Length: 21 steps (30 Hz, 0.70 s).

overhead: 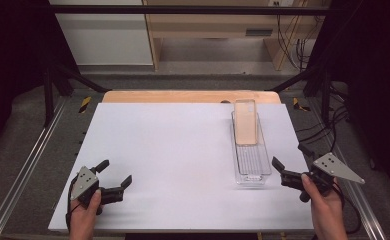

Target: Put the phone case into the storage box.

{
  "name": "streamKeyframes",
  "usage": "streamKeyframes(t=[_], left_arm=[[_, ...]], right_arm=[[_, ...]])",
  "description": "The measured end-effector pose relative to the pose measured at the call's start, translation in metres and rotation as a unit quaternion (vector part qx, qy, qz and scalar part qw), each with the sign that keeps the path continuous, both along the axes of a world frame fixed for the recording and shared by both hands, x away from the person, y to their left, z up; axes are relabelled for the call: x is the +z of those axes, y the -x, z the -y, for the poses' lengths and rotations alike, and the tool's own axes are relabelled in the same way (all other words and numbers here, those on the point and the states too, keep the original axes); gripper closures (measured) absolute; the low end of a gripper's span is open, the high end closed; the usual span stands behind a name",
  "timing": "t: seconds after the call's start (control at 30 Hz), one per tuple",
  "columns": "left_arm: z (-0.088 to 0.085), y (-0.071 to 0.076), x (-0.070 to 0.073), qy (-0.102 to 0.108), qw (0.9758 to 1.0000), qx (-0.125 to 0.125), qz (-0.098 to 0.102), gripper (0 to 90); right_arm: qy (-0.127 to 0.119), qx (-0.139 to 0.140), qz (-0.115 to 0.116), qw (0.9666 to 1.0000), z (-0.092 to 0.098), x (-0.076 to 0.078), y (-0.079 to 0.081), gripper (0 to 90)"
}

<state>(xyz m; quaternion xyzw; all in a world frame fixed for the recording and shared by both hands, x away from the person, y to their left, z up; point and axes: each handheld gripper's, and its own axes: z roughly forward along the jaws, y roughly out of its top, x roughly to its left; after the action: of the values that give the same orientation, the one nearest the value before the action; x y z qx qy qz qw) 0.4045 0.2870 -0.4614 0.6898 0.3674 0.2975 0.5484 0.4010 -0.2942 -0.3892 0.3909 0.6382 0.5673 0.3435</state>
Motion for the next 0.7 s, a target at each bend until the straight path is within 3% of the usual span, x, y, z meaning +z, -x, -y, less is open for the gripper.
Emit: streamKeyframes(t=[0.7], left_arm=[[0.000,0.000,0.000,0.001,1.0000,0.000,0.001,1.8]], right_arm=[[-0.006,-0.008,0.000,1.0000,0.005,-0.015,0.013,2.1]])
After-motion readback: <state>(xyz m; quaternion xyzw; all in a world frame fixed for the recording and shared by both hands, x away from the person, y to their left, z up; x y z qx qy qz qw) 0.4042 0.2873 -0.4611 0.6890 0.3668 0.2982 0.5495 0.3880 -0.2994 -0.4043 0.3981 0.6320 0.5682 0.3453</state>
